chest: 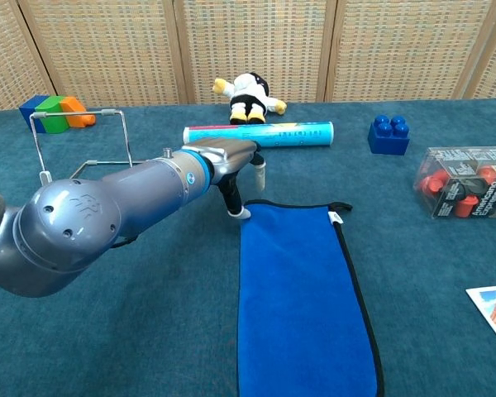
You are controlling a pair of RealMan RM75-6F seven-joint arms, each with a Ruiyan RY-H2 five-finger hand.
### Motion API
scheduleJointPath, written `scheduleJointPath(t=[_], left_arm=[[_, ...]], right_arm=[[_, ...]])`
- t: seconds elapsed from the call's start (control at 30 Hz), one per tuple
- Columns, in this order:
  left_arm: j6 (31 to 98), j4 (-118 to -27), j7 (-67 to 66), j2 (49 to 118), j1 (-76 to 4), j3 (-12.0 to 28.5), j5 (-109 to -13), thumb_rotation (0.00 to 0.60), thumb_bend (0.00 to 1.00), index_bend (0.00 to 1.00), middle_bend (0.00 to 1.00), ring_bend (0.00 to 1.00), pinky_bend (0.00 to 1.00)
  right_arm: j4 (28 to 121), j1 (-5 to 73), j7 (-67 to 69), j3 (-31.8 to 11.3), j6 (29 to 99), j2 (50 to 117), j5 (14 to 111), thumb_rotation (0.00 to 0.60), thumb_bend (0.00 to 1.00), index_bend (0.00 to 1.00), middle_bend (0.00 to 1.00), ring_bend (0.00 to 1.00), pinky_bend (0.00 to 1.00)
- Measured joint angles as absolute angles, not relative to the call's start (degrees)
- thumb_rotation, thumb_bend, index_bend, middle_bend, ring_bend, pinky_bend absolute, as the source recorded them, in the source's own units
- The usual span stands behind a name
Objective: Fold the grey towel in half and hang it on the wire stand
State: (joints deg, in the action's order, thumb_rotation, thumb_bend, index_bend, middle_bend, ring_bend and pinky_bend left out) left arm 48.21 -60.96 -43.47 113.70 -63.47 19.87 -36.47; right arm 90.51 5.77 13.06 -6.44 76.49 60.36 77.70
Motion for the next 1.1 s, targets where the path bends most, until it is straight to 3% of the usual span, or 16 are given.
scheduleJointPath(t=[0.9, 1.1], left_arm=[[48.0, -59.5, -46.7, 115.3, -66.1, 19.2, -29.6, 0.6, 0.31, 0.4, 0.0, 0.0, 0.0], [48.5, -59.9, -47.5, 115.3, -66.5, 18.9, -28.6, 0.6, 0.31, 0.45, 0.0, 0.0, 0.0]], right_arm=[[90.4, 5.7, 14.1, -6.4, 76.7, 60.1, 78.0, 0.6, 0.0, 0.0, 0.0, 0.0, 0.0], [90.3, 5.7, 14.4, -6.4, 76.6, 60.0, 77.9, 0.6, 0.0, 0.0, 0.0, 0.0, 0.0]])
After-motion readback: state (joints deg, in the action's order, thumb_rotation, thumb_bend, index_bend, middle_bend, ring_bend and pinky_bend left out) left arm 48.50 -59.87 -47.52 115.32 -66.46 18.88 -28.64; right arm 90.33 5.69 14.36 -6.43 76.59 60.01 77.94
